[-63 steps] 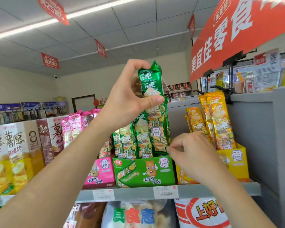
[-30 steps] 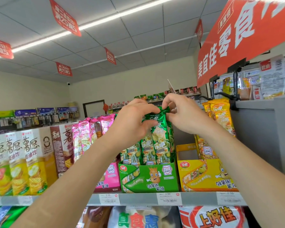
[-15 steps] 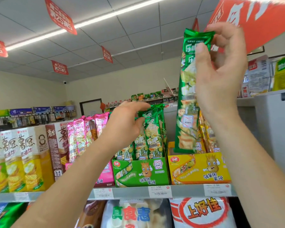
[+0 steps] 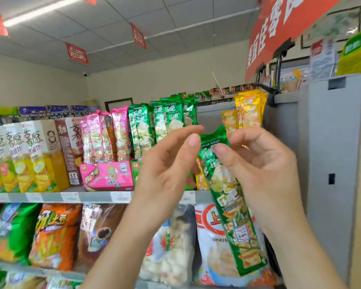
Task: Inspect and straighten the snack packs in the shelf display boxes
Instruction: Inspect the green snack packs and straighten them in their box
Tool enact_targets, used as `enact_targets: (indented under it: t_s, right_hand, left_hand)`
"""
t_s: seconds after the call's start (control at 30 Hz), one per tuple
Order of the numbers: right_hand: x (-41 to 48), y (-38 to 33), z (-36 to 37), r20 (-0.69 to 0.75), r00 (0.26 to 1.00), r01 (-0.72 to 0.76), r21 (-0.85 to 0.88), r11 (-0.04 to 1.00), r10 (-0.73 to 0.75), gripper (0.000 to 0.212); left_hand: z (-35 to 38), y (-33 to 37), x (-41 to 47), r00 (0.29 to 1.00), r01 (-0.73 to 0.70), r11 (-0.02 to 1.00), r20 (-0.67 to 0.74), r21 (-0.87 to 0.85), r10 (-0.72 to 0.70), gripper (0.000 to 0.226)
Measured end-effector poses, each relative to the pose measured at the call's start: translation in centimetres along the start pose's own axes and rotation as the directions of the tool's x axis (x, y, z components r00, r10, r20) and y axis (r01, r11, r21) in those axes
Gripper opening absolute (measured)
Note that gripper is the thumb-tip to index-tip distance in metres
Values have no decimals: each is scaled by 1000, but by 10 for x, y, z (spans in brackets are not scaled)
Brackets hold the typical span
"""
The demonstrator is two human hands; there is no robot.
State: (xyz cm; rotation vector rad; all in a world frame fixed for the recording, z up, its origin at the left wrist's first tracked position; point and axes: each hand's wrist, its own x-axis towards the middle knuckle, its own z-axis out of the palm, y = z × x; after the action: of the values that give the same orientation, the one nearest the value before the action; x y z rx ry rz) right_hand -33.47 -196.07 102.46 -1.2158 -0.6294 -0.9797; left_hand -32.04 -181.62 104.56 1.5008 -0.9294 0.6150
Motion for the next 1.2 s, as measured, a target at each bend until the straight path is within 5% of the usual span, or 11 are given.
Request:
enact_targets:
  t_s: [0.2, 0.33, 0.43, 0.57, 0.73, 0.87, 1.07, 1.2]
  right_hand:
    - [-52, 4, -27, 215, 955, -183, -111, 977, 203, 28]
    - [-87, 6, -52, 423, 750, -454, -229, 861, 508, 28]
    - [-107, 8, -68, 453, 583, -658, -223, 719, 674, 62]
    - [-111, -2, -67, 463, 648, -601, -177, 779, 605, 48]
    - [-117, -9, -74, 406, 669, -581, -236, 779, 622, 59]
    - [-123, -13, -81, 358, 697, -479, -412, 775, 621, 51]
    - [-129, -15, -83, 342, 771, -275, -581, 766, 537, 37]
    - [-134, -11, -83, 351, 751, -376, -468, 799, 559, 37]
  left_hand:
    - [21, -5, -44, 972, 104, 994, -211, -8, -104, 19]
    - [17, -9, -58, 933, 190, 974, -286, -127, -219, 41]
    - [17, -9, -64, 894, 226, 949, -340, -219, -291, 29]
    - [17, -9, -68, 857, 210, 924, -395, -320, -331, 15]
    - [17, -2, -72, 871, 239, 911, -340, -336, -354, 12]
    - [16, 5, -79, 921, 308, 946, -219, -97, -322, 24]
    - [28, 10, -85, 882, 318, 948, -372, 12, -291, 16]
    - [29, 6, -87, 859, 286, 958, -433, -37, -273, 22]
